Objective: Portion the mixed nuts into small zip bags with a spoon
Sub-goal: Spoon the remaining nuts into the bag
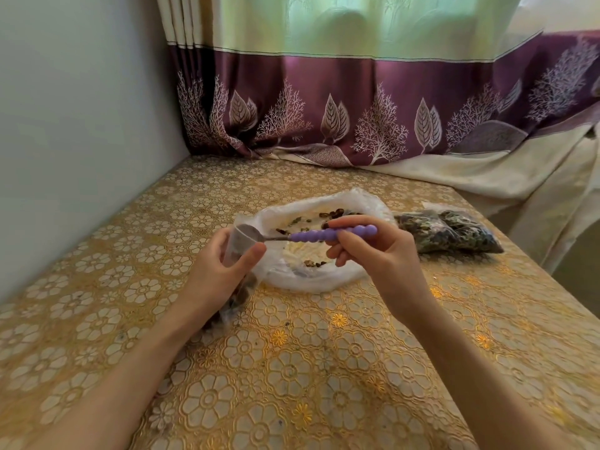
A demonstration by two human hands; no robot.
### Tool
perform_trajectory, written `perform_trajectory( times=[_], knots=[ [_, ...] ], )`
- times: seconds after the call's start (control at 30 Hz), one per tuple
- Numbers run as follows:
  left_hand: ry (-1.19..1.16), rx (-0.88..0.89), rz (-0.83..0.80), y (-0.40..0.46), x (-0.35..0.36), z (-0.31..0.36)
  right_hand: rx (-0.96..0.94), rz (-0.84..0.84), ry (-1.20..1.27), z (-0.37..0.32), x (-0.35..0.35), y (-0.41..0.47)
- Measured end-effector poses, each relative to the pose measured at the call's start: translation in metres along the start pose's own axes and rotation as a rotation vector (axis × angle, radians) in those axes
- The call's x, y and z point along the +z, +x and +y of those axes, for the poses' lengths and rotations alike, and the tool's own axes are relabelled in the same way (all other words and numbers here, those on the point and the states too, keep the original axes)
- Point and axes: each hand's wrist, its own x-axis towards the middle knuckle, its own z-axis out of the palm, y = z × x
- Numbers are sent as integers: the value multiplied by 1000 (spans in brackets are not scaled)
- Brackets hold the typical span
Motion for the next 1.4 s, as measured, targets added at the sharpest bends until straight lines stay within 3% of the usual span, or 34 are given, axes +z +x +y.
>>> perform_trajectory(
  times=[0.1, 0.3, 0.53, 1.03, 1.4],
  knots=[
    [11, 15, -8, 0, 0, -1, 37, 55, 94, 3, -6, 3],
    [31, 29, -16, 0, -1, -3, 235, 358, 359, 14, -29, 14],
    [149, 73, -51, -2, -1, -4, 293, 550, 202, 30, -55, 18],
    [116, 80, -49, -3, 1, -6, 293, 435, -50, 32, -75, 18],
    [141, 74, -42, -1, 1, -7, 263, 352, -169, 31, -45, 13]
  ],
)
